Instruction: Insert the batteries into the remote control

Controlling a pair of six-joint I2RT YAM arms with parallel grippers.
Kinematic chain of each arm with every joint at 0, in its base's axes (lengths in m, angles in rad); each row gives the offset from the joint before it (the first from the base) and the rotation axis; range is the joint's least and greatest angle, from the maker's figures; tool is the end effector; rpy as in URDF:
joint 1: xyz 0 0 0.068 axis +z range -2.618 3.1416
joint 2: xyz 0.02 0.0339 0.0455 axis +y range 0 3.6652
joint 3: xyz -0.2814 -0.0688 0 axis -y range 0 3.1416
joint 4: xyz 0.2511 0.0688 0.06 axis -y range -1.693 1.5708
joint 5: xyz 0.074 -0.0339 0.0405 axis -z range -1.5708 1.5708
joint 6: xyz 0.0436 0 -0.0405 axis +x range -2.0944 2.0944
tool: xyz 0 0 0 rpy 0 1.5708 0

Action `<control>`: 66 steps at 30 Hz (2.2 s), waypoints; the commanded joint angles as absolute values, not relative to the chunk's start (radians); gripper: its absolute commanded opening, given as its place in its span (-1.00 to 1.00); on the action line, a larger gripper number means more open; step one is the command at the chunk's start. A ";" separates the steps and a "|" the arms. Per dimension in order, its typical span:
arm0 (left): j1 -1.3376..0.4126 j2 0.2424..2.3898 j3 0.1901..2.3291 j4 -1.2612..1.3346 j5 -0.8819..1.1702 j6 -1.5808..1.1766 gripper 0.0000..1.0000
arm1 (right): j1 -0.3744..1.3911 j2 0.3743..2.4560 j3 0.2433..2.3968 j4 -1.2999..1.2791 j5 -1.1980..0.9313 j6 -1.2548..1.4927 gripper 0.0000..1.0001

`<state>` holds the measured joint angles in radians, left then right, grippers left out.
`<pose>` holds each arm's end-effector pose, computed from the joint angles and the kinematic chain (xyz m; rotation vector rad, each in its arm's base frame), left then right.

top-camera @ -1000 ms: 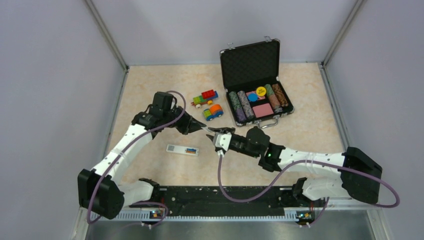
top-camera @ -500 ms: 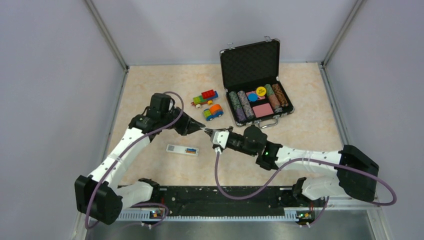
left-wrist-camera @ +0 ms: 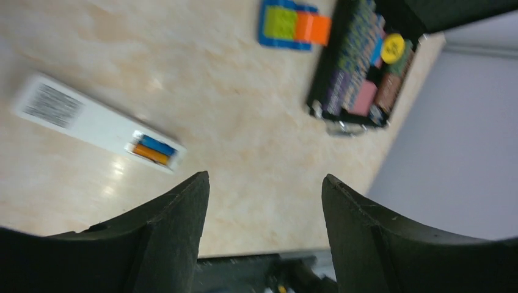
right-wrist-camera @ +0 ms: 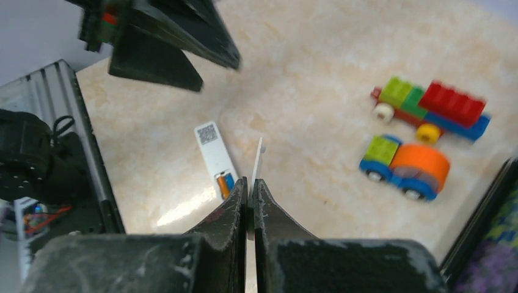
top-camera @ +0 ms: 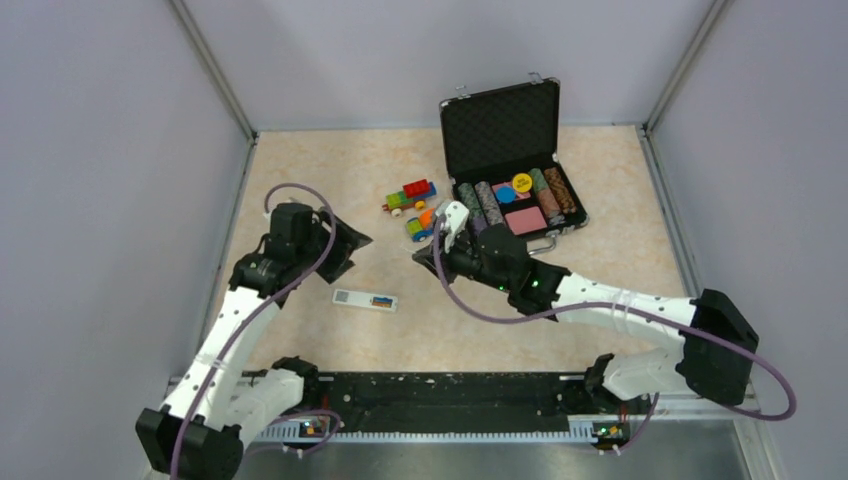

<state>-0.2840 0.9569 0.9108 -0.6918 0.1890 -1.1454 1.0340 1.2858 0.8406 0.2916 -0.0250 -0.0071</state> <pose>0.1877 -0.0633 0.3133 -0.9417 2.2987 -0.8972 0.1574 0.2666 0.3116 -0.9059 1.5416 0.7722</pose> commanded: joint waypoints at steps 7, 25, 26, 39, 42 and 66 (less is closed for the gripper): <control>-0.071 1.021 0.825 -0.799 -0.038 -0.640 0.45 | 0.853 1.522 0.852 0.339 -0.414 0.924 -1.00; -0.009 1.259 0.655 -0.510 0.084 -0.666 0.46 | 0.951 1.835 0.931 0.531 -0.431 1.233 -1.00; -0.009 1.248 0.647 -0.503 0.079 -0.677 0.45 | 0.948 1.846 0.933 0.539 -0.431 1.240 -1.00; -0.010 1.099 0.615 -0.548 0.043 -0.751 0.38 | 0.945 1.925 0.853 0.747 -0.332 1.366 -1.00; -0.011 1.077 0.620 -0.556 0.078 -0.757 0.38 | 0.945 1.929 0.856 0.723 -0.318 1.356 -1.00; -0.012 1.131 0.588 -0.509 0.278 -0.872 0.40 | 0.939 1.994 0.847 0.718 -0.283 1.362 -1.00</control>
<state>-0.0139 1.1240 0.5999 -0.5438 0.2543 -0.8551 0.9447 1.9797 0.8505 0.6926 -0.3031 1.3613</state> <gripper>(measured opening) 0.701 0.014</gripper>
